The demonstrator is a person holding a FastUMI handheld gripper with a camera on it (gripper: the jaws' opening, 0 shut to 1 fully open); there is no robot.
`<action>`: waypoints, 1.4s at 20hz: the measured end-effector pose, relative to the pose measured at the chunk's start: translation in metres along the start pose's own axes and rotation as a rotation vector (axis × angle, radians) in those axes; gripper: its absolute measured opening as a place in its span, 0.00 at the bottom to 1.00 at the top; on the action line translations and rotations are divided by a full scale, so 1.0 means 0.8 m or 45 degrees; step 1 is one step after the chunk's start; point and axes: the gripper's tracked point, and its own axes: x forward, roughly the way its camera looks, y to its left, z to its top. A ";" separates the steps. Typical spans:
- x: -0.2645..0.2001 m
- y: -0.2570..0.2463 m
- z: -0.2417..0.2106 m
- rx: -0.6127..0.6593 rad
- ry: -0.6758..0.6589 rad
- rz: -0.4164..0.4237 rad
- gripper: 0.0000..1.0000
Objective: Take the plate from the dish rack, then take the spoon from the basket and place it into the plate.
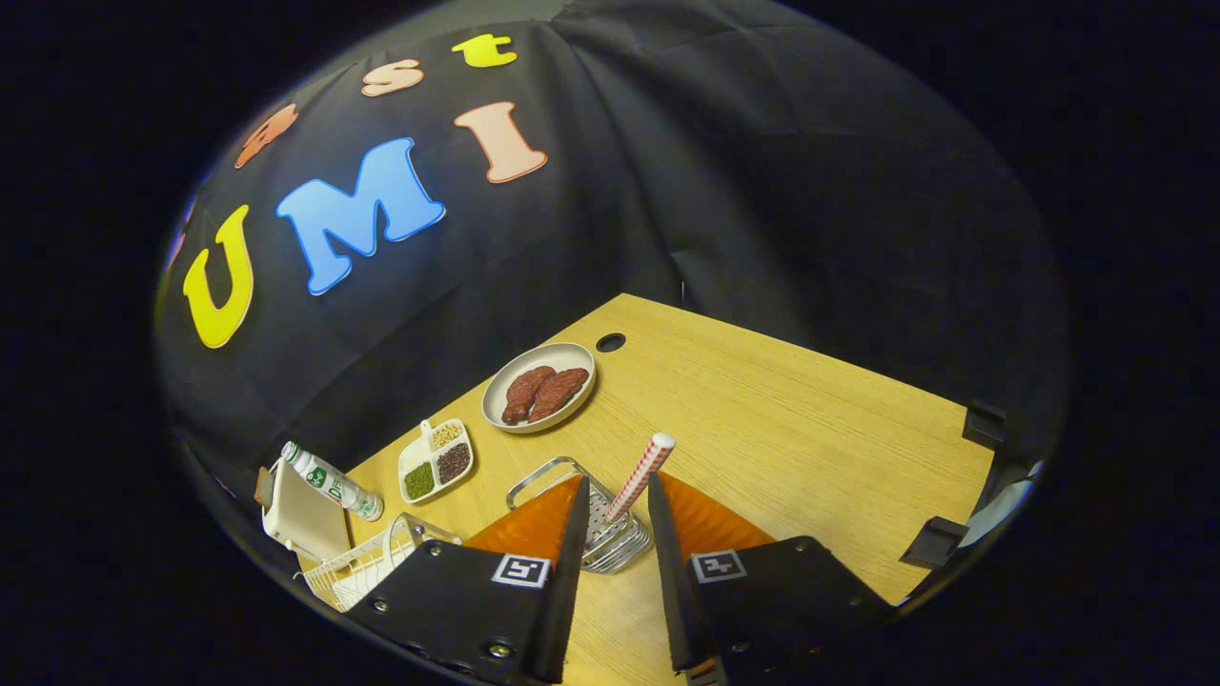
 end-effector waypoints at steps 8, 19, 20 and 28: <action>0.045 -0.006 -0.002 0.061 0.066 -0.048 0.29; 0.035 0.048 0.012 0.000 0.029 0.104 0.04; 0.031 0.054 0.019 -0.022 0.008 0.115 0.04; -0.019 0.101 0.064 -0.232 -0.130 0.184 0.04</action>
